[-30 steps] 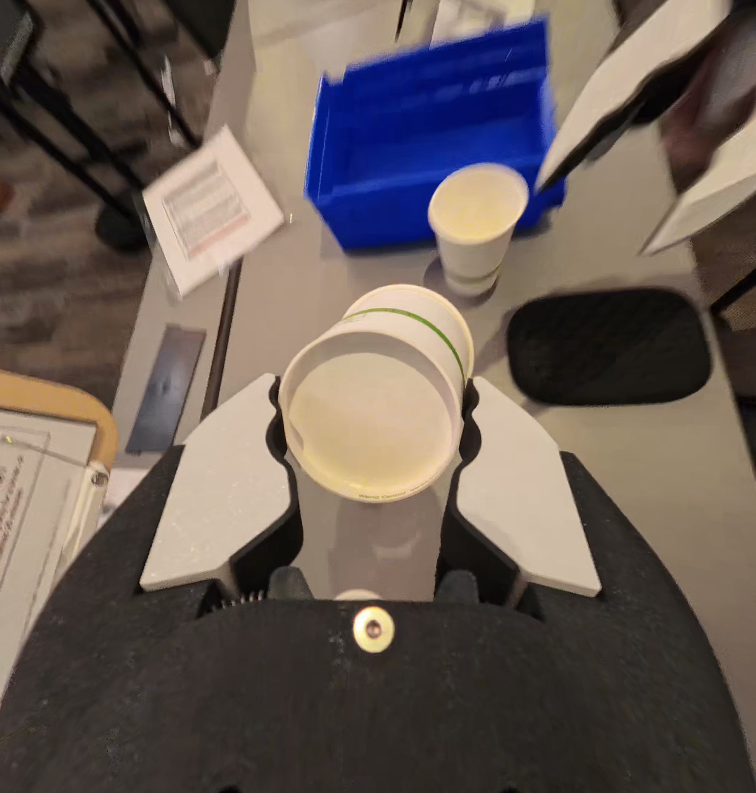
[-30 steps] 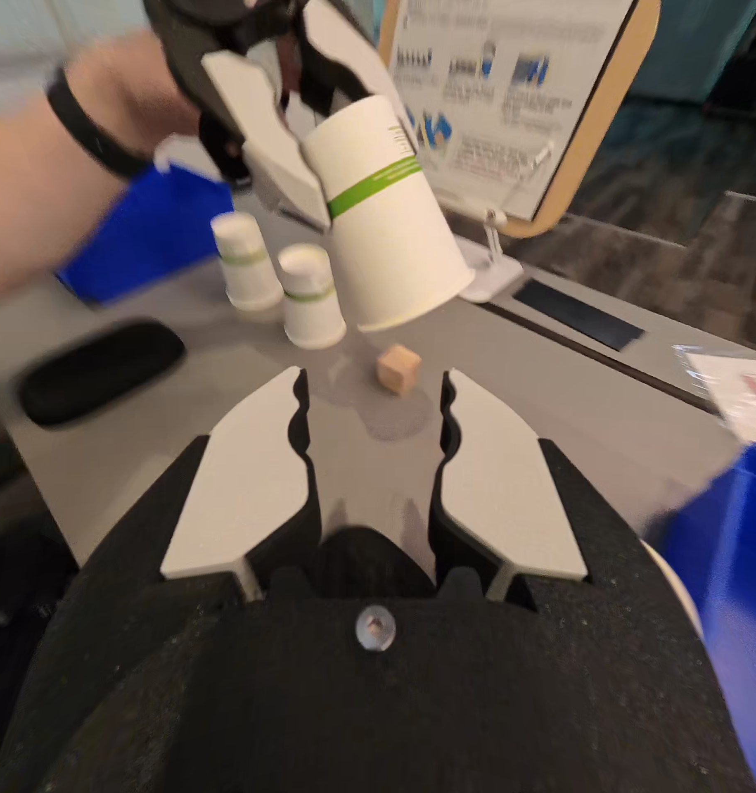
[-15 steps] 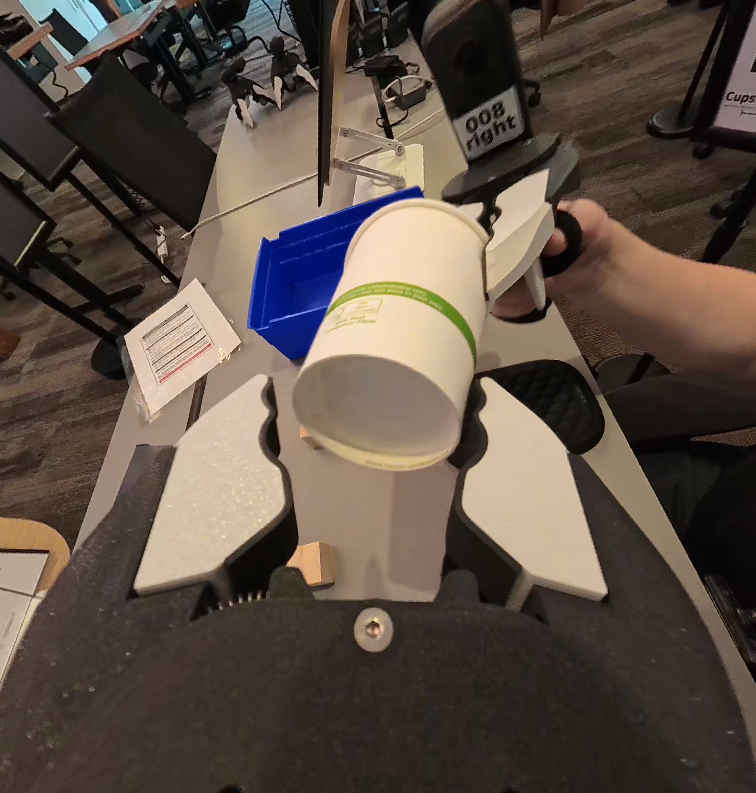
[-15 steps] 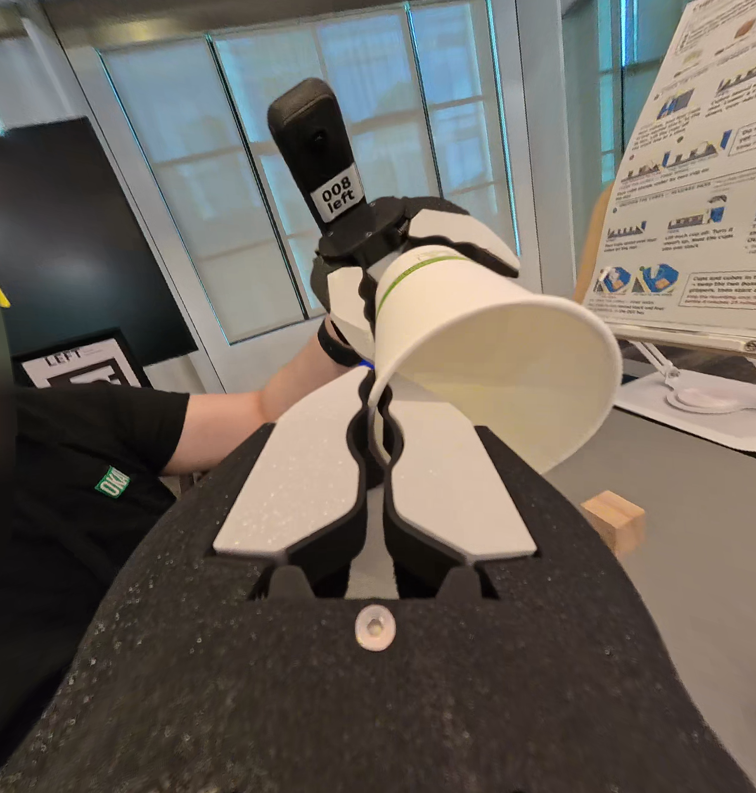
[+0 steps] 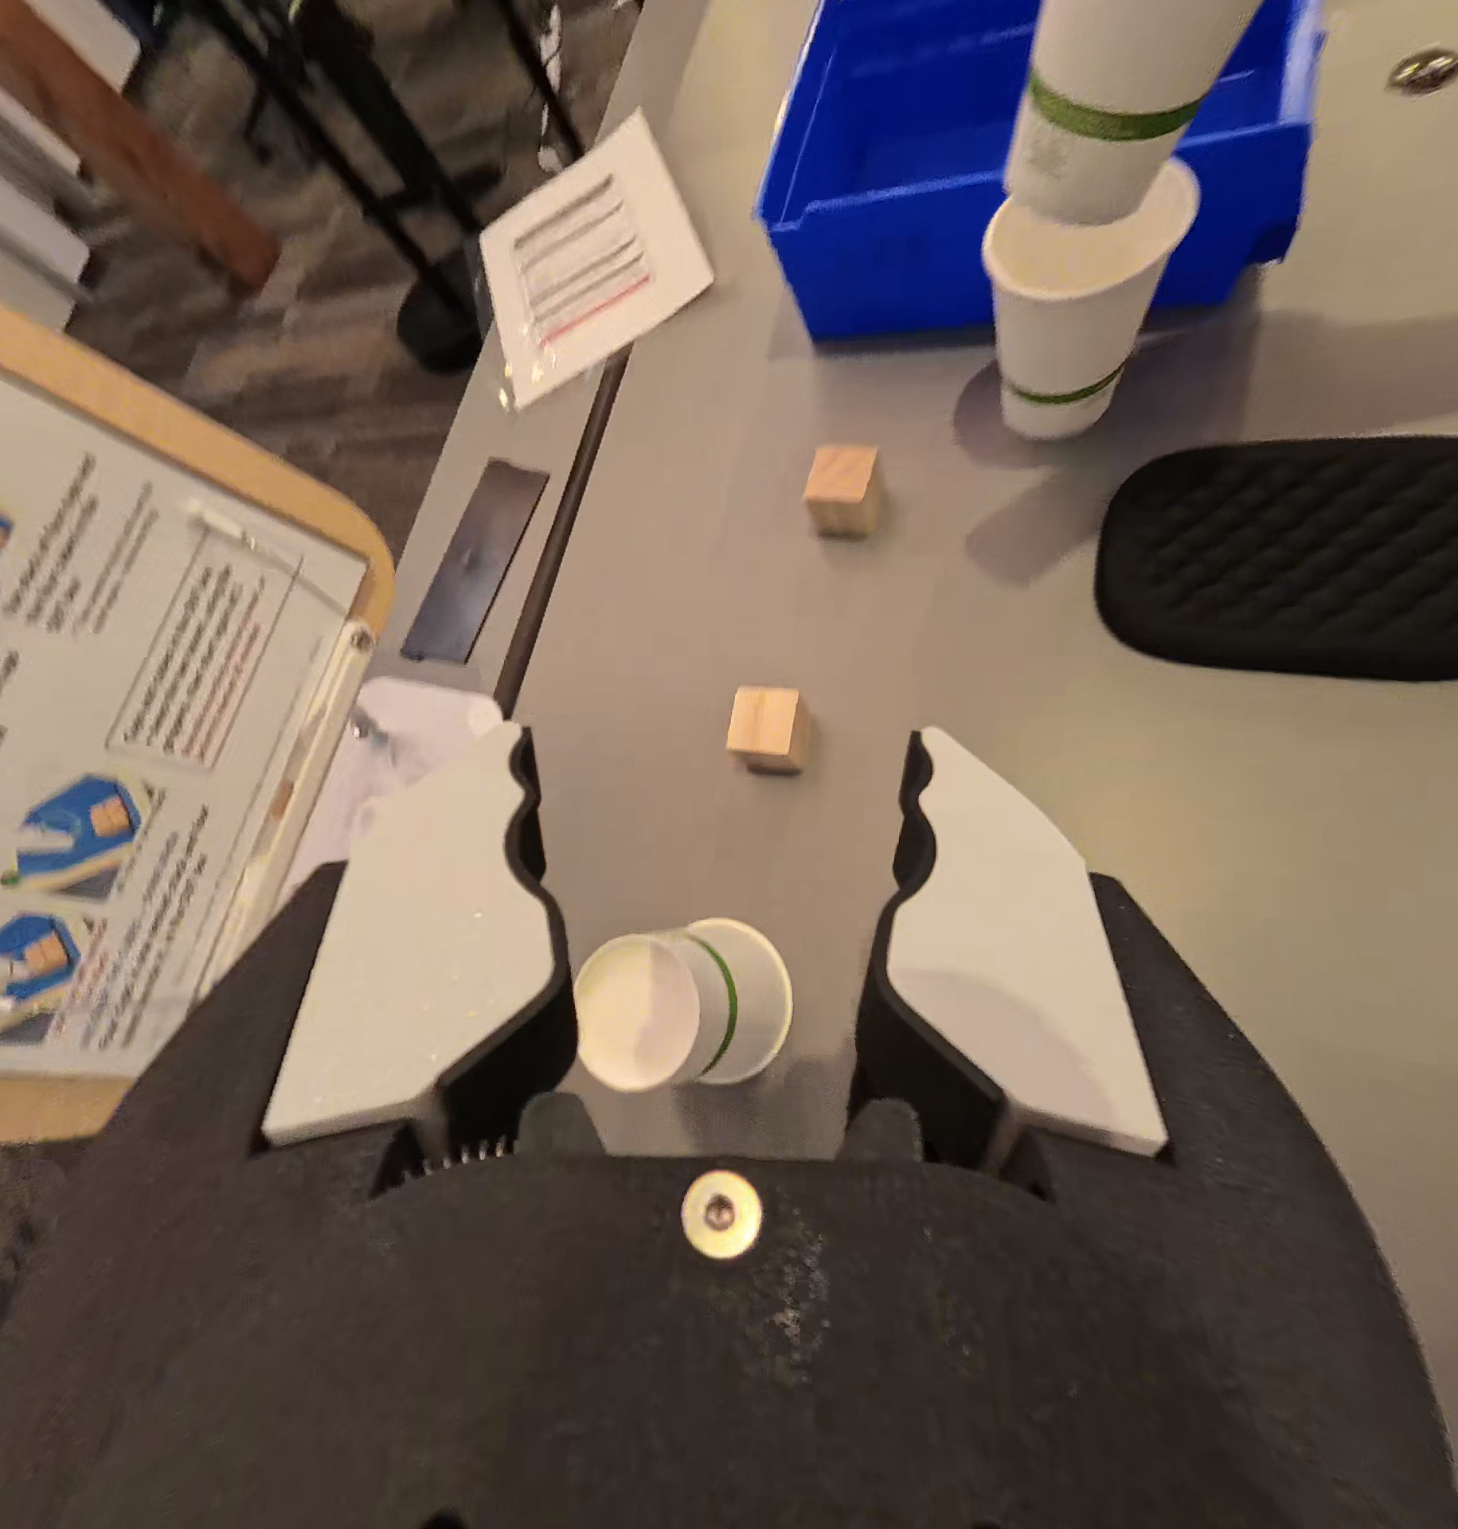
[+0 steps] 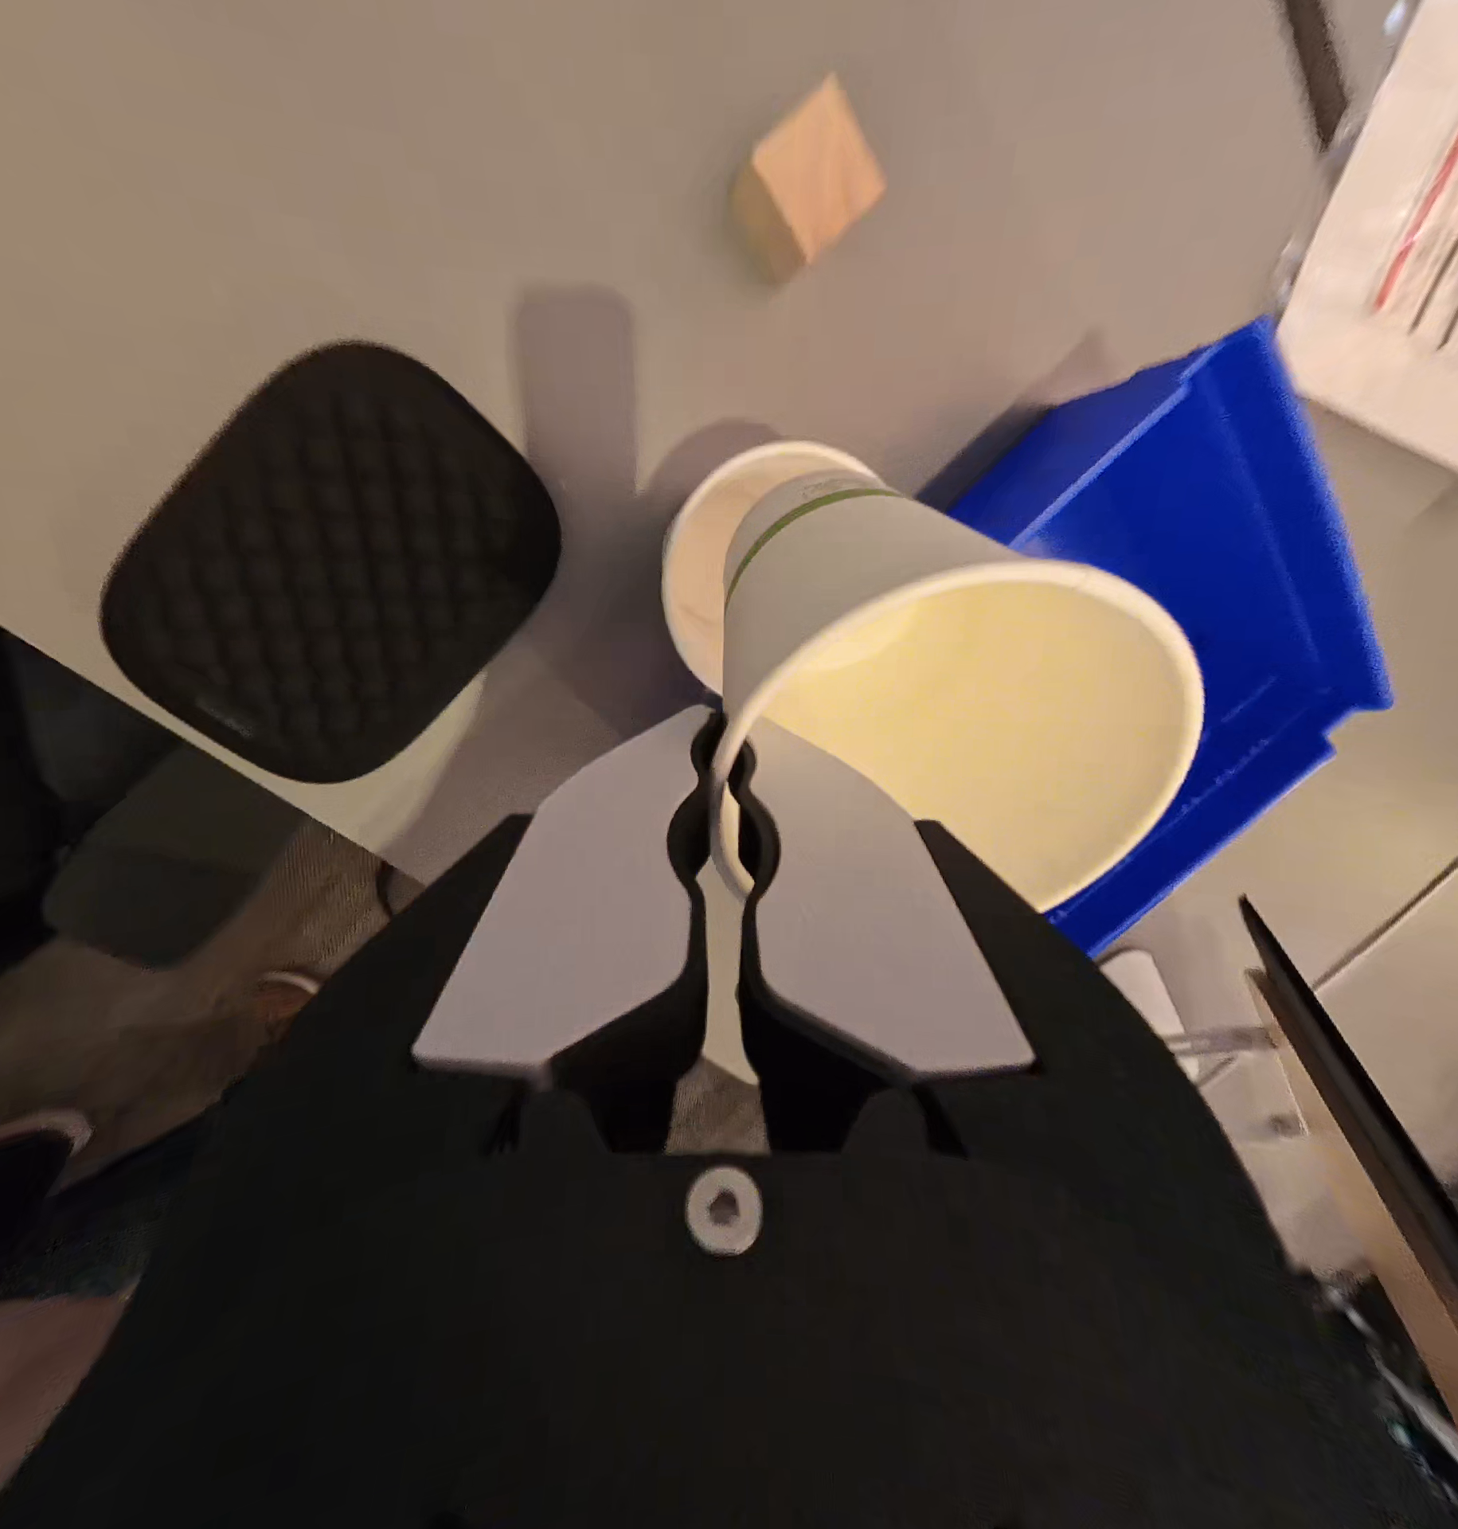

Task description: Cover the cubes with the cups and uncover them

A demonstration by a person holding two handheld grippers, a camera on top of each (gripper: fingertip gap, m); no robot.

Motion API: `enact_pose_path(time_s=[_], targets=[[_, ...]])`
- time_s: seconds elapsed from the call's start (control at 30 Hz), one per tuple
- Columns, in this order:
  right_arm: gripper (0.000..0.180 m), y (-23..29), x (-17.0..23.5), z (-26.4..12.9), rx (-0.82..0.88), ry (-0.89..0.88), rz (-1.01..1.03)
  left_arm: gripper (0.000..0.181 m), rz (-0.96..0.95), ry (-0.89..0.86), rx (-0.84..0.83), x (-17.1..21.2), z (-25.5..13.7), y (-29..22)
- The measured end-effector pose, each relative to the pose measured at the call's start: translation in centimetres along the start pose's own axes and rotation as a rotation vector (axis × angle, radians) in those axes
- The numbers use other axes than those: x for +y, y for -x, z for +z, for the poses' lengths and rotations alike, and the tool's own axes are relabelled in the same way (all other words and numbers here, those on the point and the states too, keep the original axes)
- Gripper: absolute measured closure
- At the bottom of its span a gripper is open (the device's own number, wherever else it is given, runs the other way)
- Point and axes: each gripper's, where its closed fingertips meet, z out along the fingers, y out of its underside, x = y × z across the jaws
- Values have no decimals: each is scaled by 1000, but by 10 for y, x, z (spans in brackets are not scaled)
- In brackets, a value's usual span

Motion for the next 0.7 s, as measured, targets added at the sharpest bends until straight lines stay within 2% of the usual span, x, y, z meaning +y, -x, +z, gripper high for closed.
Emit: enact_pose_path(time_s=[0.1, 0.37, 0.53, 0.7], targets=[[179, 3, 3, 25, -52, 110, -14, 99, -56, 65, -20, 24, 2, 13], [179, 14, 6, 80, -149, 227, -30, 94, -108, 277, -64, 100, 16, 34], [173, 8, 2, 78, -113, 172, -28, 90, -157, 299, -46, 125, 22, 36], [152, 3, -7, 46, -11, 57, -39, 81, -209, 343, -15, 144, 30, 42]])
